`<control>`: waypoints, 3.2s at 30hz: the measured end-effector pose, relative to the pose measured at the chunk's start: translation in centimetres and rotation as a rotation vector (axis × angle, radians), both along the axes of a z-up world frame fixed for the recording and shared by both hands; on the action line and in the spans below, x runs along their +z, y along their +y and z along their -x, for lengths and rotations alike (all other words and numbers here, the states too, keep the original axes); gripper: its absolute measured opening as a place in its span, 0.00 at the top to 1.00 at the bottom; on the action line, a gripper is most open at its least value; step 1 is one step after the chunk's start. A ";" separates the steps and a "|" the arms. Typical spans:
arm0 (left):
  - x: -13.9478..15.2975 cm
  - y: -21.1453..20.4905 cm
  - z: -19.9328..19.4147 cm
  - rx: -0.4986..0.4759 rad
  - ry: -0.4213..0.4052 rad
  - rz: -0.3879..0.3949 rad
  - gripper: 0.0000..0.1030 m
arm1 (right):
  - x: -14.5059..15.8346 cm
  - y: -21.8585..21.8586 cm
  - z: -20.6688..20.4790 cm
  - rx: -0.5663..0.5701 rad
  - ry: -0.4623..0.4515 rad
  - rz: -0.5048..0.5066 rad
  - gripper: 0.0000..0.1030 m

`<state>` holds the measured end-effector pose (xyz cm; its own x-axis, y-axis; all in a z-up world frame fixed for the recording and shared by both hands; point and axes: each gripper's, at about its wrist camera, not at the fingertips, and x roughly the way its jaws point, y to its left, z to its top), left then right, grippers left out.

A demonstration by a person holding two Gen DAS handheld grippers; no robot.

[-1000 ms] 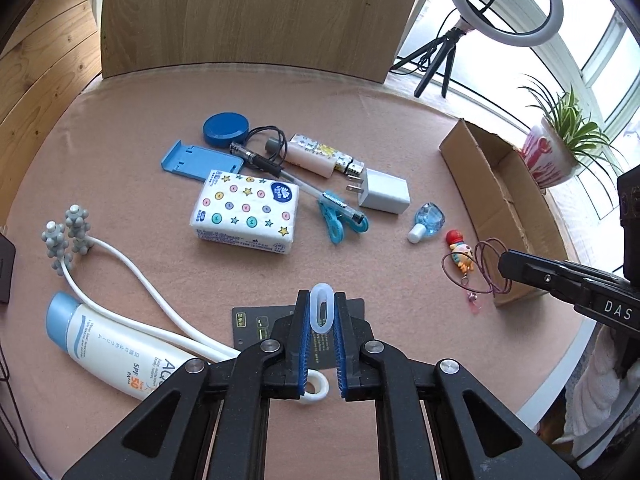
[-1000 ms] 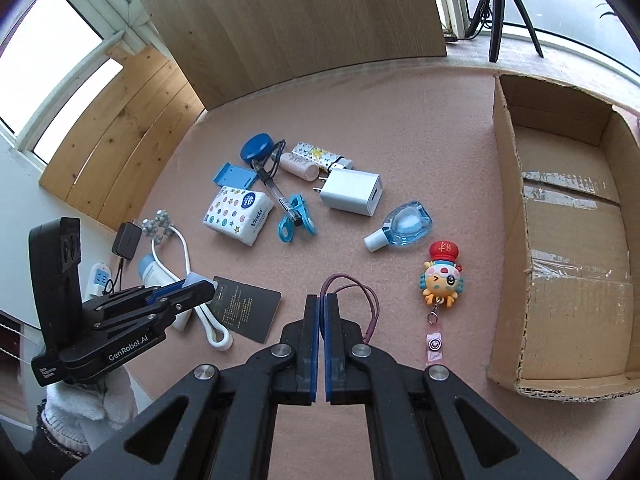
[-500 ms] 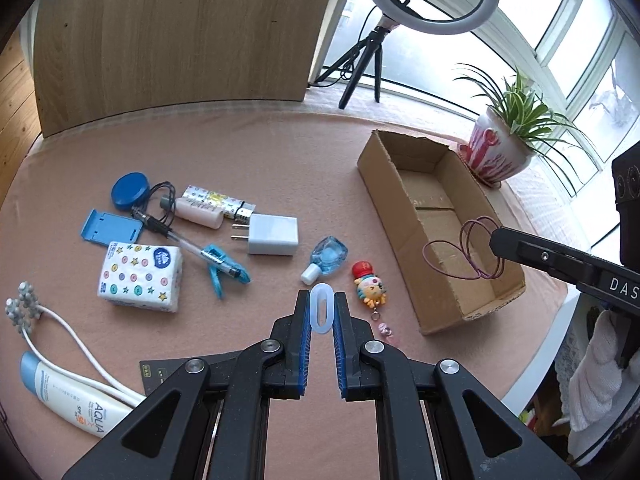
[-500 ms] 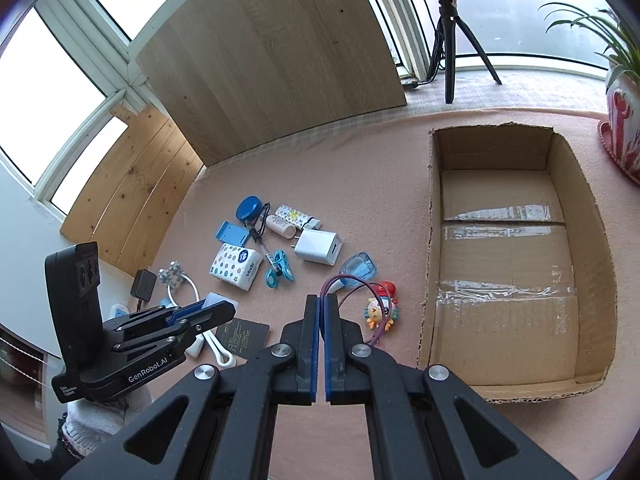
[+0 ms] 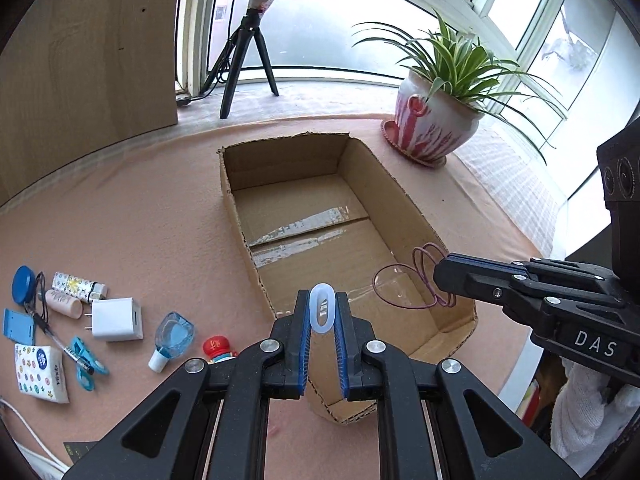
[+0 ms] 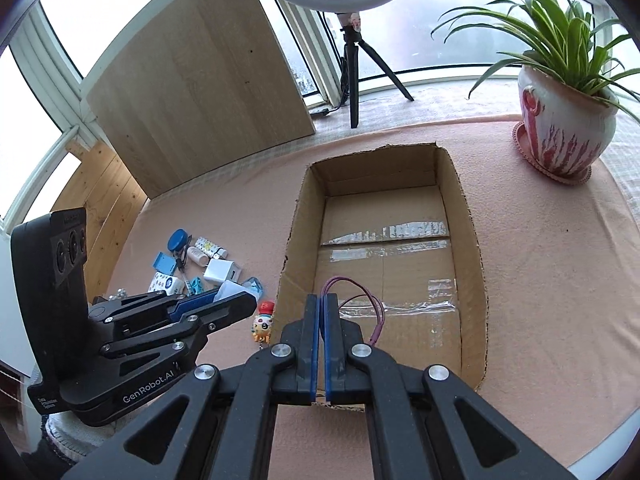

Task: Organize objects
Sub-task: 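Carry the ring and rubber band into the cardboard box and open both tools, then grasp the blue clothespin with the left tool while the right tool grasps the clear blue-capped bottle, then carry the clothespin and bottle into the cardboard box and open both tools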

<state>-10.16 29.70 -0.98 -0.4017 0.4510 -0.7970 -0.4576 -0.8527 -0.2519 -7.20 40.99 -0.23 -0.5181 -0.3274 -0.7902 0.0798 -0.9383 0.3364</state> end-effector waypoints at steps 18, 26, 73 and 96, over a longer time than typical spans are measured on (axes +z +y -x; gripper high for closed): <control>-0.4 -4.0 0.5 0.135 0.037 0.086 0.26 | -1.0 1.0 -0.1 -0.047 0.019 -0.102 0.47; -1.9 -10.8 0.4 0.251 -0.006 0.098 0.26 | -0.9 -3.2 -0.6 0.030 0.068 -0.108 0.47; -9.9 -21.5 2.1 0.304 -0.121 0.094 0.95 | -11.1 -17.9 6.9 0.021 -0.279 -0.125 0.53; -9.8 -20.2 -2.5 0.253 -0.166 0.023 0.96 | -11.1 -18.5 4.7 0.156 -0.208 -0.148 0.66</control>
<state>-7.61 9.54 -10.78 -0.3624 0.3345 -0.8699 -0.1843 -0.9407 -0.2849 -11.90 22.48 -11.29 -0.2926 -0.2640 -0.9191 0.1708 -0.9601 0.2214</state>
